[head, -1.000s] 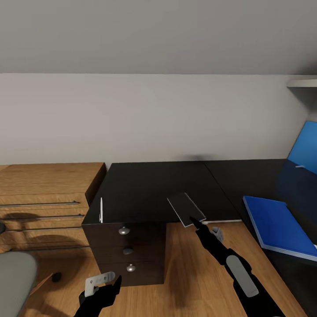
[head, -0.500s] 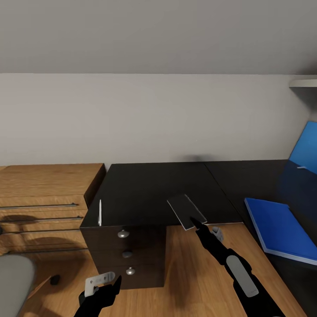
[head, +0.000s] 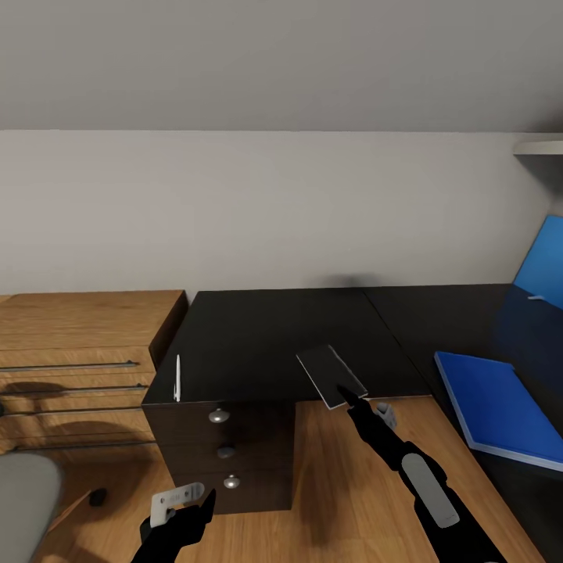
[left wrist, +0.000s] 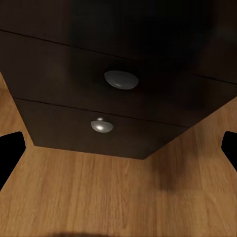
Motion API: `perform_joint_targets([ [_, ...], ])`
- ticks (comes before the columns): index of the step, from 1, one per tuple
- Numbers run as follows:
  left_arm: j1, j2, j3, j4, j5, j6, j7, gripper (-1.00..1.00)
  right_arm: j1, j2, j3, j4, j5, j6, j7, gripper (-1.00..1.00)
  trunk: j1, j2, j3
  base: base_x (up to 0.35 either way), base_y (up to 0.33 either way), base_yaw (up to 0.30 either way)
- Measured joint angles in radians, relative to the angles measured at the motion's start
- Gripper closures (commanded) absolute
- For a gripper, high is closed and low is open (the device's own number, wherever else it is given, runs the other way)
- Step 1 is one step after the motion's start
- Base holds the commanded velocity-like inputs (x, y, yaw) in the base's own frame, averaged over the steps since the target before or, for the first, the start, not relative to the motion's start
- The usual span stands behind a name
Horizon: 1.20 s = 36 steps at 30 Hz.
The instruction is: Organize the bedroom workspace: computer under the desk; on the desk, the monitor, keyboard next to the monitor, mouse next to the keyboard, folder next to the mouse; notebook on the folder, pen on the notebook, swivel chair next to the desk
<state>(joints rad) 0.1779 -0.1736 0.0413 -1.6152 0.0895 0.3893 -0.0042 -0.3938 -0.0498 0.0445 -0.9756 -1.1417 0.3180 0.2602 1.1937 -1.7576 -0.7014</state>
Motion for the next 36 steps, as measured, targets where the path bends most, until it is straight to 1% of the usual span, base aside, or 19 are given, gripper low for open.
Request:
perform_joint_targets([
  [36, 0.000, 0.000, 0.000, 0.000, 0.001, 0.002, 0.000, -1.00, 0.000, 0.000, 0.000, 0.000, 0.000, 0.000, 0.000, -1.00, 0.000, 0.000, 0.000, 0.000, 0.000, 0.000],
])
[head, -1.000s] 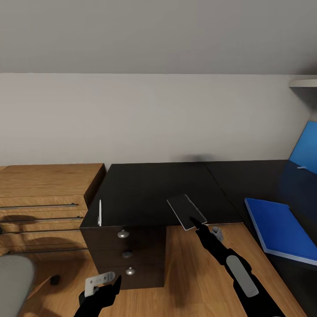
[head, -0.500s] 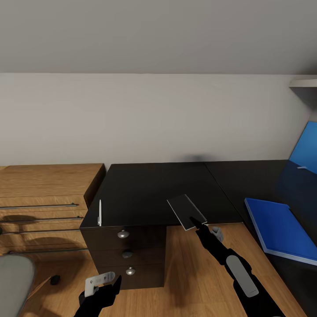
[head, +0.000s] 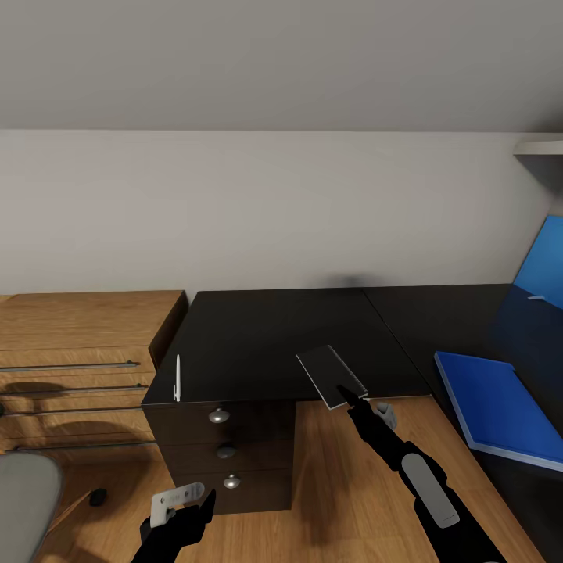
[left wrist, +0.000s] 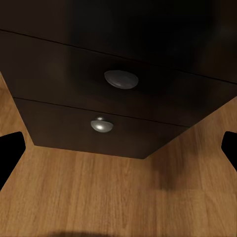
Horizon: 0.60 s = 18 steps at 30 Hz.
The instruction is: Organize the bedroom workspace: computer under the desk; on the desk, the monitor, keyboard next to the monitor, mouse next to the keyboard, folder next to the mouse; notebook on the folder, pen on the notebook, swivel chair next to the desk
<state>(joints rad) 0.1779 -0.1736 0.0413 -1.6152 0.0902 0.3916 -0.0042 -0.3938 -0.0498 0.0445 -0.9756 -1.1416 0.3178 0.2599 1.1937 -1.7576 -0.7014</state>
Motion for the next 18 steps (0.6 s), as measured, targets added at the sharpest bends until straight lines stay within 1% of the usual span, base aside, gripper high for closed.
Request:
perform_joint_targets([
  [8, 0.000, 0.000, 0.000, 0.000, 0.000, 0.000, 0.000, -1.00, 0.000, 0.000, 0.000, 0.000, 0.001, -0.001, 0.002, -1.00, 0.000, 0.000, 0.000, 0.000, 0.000, 0.000],
  [14, 0.000, 0.000, 0.000, 0.000, -0.001, 0.000, 0.000, -1.00, 0.000, 0.000, 0.000, 0.000, 0.001, -0.001, 0.002, -1.00, -0.023, 0.042, 0.019, 0.000, 0.000, 0.000],
  [18, 0.000, 0.000, 0.000, 0.000, 0.000, 0.000, 0.000, -1.00, 0.000, 0.000, 0.000, 0.000, 0.001, -0.001, 0.002, -1.00, -0.023, 0.042, 0.019, 0.000, 0.000, 0.000],
])
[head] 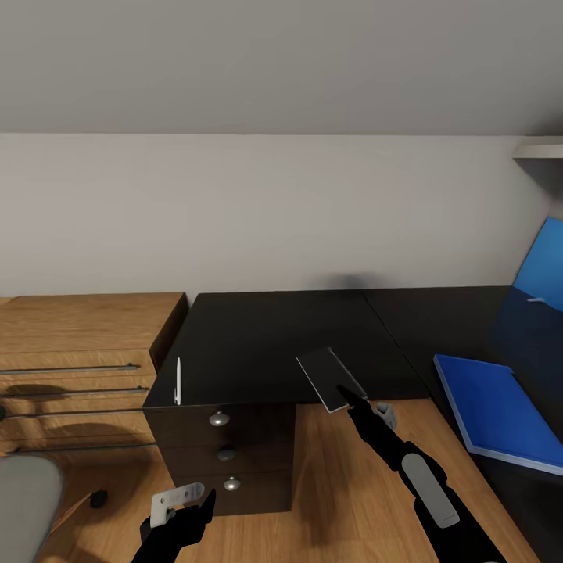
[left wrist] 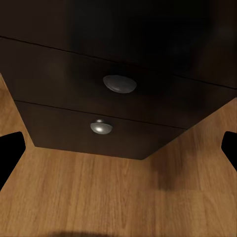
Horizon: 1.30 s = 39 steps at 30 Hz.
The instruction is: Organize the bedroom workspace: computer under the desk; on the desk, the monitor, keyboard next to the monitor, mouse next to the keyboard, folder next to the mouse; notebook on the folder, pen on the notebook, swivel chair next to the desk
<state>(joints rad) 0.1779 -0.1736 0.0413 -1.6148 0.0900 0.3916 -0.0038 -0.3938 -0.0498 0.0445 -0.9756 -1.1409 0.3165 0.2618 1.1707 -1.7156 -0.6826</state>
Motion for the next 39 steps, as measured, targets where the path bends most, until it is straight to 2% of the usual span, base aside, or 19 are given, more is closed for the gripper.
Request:
perform_joint_targets([
  [19, 0.000, 0.000, 0.000, 0.000, 0.000, 0.000, 0.000, -1.00, 0.000, 0.000, 0.000, 0.000, -0.001, 0.001, 0.000, -1.00, 0.000, 0.000, 0.000, 0.000, 0.000, 0.000],
  [20, 0.000, 0.000, 0.000, 0.000, 0.000, 0.000, 0.000, -1.00, 0.000, 0.000, 0.000, 0.000, -0.001, 0.001, 0.000, 1.00, 0.000, 0.000, 0.000, 0.000, 0.000, 0.000],
  [39, 0.000, 0.000, 0.000, 0.000, 0.000, 0.000, 0.000, -1.00, 0.000, 0.000, 0.001, -0.005, -0.017, 0.009, 0.007, 1.00, 0.000, 0.000, 0.000, 0.000, 0.000, 0.000],
])
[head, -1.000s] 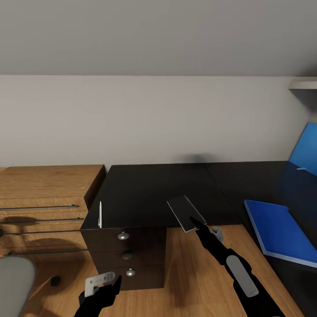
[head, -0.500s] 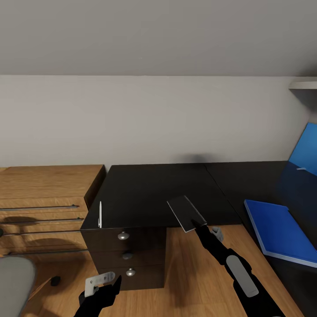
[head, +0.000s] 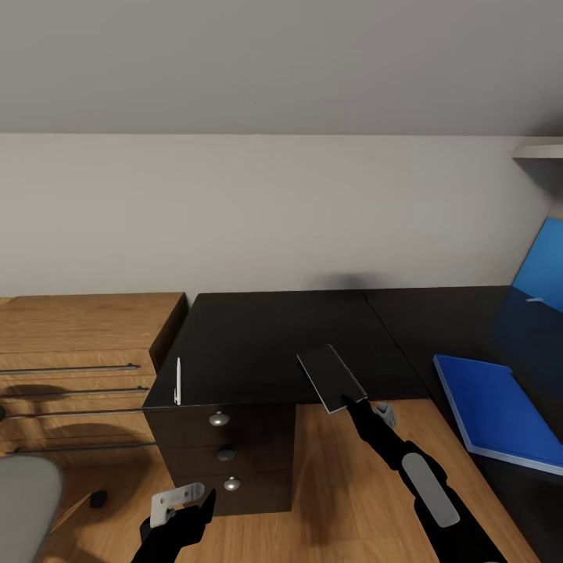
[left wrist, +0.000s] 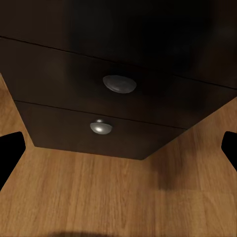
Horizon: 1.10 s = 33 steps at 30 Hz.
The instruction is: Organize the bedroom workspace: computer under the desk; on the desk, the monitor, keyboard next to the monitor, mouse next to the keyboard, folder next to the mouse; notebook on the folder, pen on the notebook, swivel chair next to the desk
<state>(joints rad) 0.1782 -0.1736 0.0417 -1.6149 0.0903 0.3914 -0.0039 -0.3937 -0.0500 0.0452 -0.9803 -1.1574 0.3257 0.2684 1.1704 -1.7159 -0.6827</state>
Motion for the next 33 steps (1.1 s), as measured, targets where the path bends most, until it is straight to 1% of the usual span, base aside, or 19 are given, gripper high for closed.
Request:
perform_joint_targets([
  [29, 0.000, 0.000, 0.000, 0.000, 0.000, 0.000, 0.000, -1.00, 0.000, 0.000, 0.000, -0.001, 0.002, 0.000, -0.005, 1.00, 0.000, 0.000, 0.000, 0.000, 0.000, 0.000],
  [33, 0.000, 0.000, 0.000, 0.000, 0.000, 0.000, 0.001, -1.00, 0.000, 0.000, 0.000, 0.005, 0.020, -0.006, -0.003, 1.00, -0.015, 0.028, 0.012, 0.000, 0.000, 0.000],
])
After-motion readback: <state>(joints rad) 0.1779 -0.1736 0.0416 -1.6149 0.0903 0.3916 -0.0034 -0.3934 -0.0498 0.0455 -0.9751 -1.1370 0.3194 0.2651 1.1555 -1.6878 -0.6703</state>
